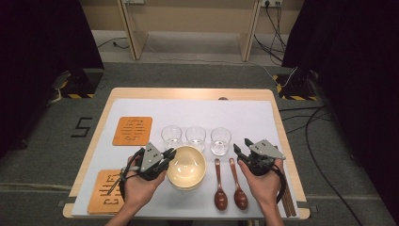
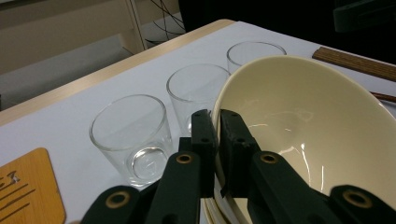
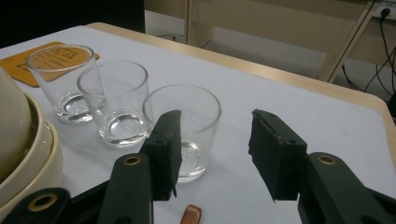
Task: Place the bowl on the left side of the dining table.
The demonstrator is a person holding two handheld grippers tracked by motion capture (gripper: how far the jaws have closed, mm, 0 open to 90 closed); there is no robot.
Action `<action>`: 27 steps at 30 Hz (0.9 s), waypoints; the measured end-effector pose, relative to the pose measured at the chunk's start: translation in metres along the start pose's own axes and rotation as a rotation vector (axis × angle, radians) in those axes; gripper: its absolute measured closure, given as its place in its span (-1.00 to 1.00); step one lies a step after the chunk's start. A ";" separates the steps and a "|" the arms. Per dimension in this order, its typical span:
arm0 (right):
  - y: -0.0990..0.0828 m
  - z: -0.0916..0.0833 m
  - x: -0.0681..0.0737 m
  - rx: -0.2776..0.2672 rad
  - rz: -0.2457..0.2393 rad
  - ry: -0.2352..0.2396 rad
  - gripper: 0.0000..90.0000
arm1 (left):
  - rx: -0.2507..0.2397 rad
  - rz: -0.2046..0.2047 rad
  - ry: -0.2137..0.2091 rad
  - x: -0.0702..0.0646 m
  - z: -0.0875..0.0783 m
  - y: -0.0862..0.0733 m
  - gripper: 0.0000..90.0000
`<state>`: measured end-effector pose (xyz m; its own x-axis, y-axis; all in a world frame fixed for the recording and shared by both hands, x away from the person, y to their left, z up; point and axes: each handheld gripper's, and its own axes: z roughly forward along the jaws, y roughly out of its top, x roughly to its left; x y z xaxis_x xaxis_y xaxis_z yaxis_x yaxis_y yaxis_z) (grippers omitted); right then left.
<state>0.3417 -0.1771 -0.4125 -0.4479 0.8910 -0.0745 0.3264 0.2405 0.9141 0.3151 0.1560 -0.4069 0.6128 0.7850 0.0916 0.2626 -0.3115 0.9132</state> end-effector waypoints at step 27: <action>0.000 0.001 0.000 -0.003 0.002 -0.002 0.20 | -0.097 0.015 0.033 0.021 -0.027 0.021 0.88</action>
<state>0.3422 -0.1765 -0.4128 -0.4456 0.8922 -0.0737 0.3244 0.2376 0.9156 0.3134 0.1804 -0.3749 0.5909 0.7983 0.1166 0.1798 -0.2712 0.9456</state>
